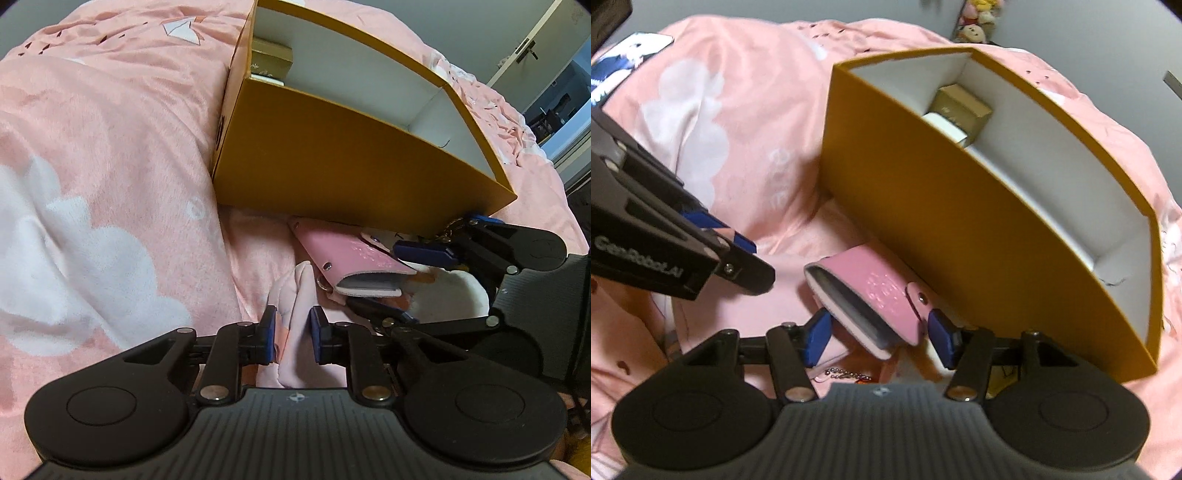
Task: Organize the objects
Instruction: 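Grasp the pink wallet with the right gripper while the left gripper reaches the pink backpack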
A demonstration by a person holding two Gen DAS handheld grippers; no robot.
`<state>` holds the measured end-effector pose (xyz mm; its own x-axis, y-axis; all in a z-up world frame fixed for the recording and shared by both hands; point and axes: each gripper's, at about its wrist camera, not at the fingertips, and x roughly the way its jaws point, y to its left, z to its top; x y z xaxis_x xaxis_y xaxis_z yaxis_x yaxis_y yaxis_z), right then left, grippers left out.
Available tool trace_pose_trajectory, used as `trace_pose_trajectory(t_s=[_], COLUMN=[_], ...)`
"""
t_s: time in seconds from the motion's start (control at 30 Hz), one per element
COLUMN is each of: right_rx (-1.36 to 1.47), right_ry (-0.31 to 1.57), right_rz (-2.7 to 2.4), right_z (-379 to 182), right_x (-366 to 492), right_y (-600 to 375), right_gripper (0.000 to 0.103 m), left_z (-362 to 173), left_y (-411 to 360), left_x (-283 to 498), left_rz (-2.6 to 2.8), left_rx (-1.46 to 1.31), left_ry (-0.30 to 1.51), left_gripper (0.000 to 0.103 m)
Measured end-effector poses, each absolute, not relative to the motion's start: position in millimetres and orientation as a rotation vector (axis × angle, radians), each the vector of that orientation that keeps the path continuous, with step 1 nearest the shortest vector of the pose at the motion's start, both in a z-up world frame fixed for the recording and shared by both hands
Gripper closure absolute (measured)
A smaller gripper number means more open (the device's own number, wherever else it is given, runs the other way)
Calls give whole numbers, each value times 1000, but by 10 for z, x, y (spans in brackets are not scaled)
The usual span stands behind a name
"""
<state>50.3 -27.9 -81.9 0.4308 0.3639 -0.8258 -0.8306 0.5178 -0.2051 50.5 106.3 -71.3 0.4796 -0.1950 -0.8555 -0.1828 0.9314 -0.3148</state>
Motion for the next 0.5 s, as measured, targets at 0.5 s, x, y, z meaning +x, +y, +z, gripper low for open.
trace_pose_trajectory(t_s=[0.5], right_rx=[-632], right_ry=[691], right_rz=[830], right_z=[-359], right_x=[267], right_y=[-405], right_gripper=[82], left_z=[-331], left_y=[1164], left_x=[267], left_rz=[40], left_rx=[-325], left_ry=[990], left_gripper=[83])
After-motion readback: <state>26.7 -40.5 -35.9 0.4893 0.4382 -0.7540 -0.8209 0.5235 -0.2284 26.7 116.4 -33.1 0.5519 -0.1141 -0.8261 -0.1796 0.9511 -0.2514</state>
